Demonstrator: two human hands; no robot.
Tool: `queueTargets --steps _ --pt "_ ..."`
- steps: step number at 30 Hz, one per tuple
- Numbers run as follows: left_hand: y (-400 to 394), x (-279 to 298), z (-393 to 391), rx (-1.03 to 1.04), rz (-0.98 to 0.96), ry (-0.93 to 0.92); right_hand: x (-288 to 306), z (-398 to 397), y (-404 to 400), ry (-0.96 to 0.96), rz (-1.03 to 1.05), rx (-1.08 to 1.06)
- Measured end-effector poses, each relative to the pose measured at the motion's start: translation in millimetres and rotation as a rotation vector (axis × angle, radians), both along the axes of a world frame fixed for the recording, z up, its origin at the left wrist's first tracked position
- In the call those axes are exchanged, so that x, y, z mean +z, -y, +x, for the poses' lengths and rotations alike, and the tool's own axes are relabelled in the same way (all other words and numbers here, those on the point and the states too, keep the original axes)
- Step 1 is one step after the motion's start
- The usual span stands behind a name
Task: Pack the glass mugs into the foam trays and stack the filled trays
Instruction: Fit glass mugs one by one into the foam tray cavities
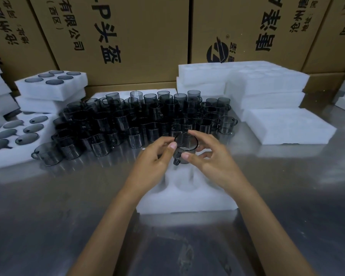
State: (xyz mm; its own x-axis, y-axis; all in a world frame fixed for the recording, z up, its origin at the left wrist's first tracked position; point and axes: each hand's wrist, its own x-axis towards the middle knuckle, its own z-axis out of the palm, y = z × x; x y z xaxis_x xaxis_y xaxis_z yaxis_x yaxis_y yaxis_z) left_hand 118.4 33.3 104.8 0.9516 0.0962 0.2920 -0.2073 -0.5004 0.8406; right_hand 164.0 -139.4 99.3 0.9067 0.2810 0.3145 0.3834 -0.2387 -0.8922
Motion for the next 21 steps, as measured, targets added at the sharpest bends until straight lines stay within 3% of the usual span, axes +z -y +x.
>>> queueTargets --steps 6,21 --pt "-2.0 -2.2 3.2 0.032 -0.011 -0.032 -4.4 -0.3 -3.6 0.123 -0.099 -0.018" --pt "-0.3 -4.0 6.1 0.121 0.209 -0.101 -8.3 -1.6 -6.7 0.202 -0.407 -0.12"
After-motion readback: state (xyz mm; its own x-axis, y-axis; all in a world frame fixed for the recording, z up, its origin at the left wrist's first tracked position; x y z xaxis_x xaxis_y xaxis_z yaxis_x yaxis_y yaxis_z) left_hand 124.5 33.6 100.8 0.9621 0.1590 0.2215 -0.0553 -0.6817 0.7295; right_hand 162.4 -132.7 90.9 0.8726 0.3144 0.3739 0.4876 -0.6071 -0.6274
